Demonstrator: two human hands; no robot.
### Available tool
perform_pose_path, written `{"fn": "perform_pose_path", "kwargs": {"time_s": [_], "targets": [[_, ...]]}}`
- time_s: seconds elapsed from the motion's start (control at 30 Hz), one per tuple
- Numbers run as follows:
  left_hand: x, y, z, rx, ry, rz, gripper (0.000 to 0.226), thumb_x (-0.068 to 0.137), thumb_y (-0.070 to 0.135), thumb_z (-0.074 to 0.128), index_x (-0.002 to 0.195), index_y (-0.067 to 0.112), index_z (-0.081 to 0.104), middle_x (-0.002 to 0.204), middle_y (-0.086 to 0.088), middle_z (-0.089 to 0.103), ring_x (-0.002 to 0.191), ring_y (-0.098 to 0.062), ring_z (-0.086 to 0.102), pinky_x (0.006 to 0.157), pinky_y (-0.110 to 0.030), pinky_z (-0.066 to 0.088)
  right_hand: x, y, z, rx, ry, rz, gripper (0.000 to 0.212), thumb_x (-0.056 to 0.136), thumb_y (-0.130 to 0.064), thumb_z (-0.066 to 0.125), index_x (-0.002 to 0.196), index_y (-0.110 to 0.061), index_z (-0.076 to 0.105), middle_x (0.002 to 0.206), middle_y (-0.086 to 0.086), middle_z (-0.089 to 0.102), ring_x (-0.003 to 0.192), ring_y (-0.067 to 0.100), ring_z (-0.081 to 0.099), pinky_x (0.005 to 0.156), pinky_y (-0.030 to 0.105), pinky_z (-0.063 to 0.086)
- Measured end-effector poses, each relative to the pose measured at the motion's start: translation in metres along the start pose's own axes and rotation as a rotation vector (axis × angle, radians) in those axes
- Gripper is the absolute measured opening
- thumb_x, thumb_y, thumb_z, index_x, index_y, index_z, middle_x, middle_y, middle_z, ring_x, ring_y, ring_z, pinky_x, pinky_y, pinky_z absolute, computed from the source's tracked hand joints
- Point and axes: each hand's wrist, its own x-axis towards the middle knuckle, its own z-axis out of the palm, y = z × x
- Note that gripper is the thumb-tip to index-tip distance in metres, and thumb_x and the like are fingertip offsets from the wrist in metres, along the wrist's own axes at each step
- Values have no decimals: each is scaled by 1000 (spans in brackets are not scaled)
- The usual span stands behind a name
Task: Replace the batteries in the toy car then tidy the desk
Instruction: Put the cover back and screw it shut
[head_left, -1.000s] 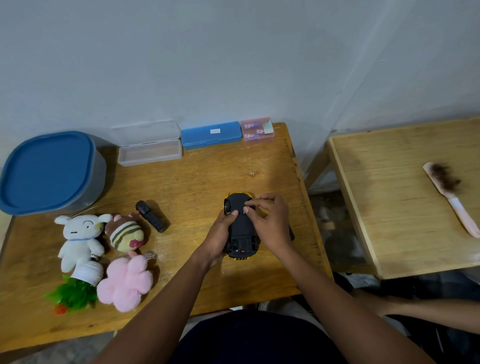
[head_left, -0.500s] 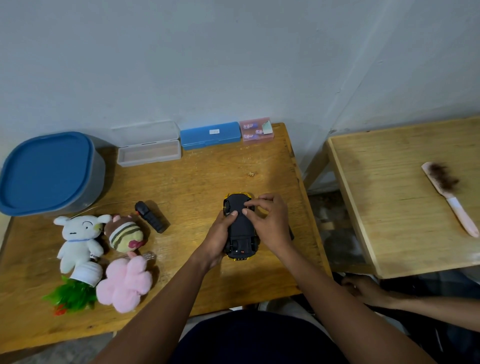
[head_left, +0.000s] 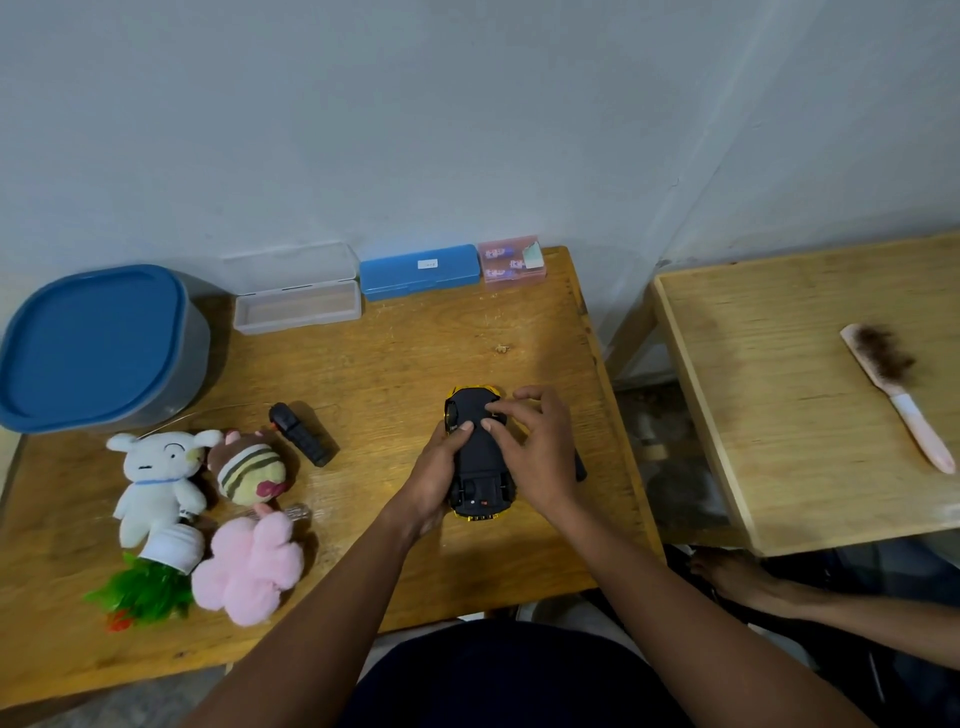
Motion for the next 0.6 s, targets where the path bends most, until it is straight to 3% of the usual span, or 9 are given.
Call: {"fn": "perform_pose_path", "kwargs": {"time_s": [0.1, 0.2, 0.33, 0.47, 0.6], "targets": [[2, -1, 1, -7, 5, -7, 34, 105, 34, 50, 137, 25, 51, 127, -13, 67, 107, -34, 69, 88, -51, 59, -3, -1, -6, -16, 85, -15, 26, 94, -41, 62, 117, -30, 70, 116, -6, 51, 112, 11, 48, 89, 28, 44], [3, -2, 0, -26, 25, -9, 32, 105, 35, 49, 134, 22, 52, 120, -12, 68, 96, -31, 70, 82, -48, 59, -6, 3, -15, -236, 183, 80, 27, 93, -33, 62, 119, -30, 67, 116, -4, 54, 110, 14, 48, 88, 34, 46], [5, -3, 0, -22, 32, 7, 36, 102, 35, 53, 134, 20, 54, 114, -11, 69, 96, -32, 68, 85, -49, 57, -10, 13, -21, -450, 16, 269, 44, 90, -25, 64, 134, -29, 56, 124, 2, 52, 118, 23, 47, 96, 36, 38], [3, 2, -1, -18, 12, 54, 29, 104, 32, 51, 130, 21, 56, 107, -8, 70, 91, -30, 68, 85, -51, 57, -8, 16, -20, -328, -56, 256, 49, 90, -10, 62, 136, -27, 53, 112, 3, 56, 105, 23, 55, 79, 31, 46], [0, 9, -8, 1, 32, 93, 25, 104, 34, 52, 127, 27, 58, 109, -6, 71, 95, -31, 69, 86, -55, 57, 0, -8, -20, -28, -36, 341, 40, 92, -12, 62, 128, -27, 57, 98, -7, 62, 87, 10, 62, 64, 21, 46]]}}
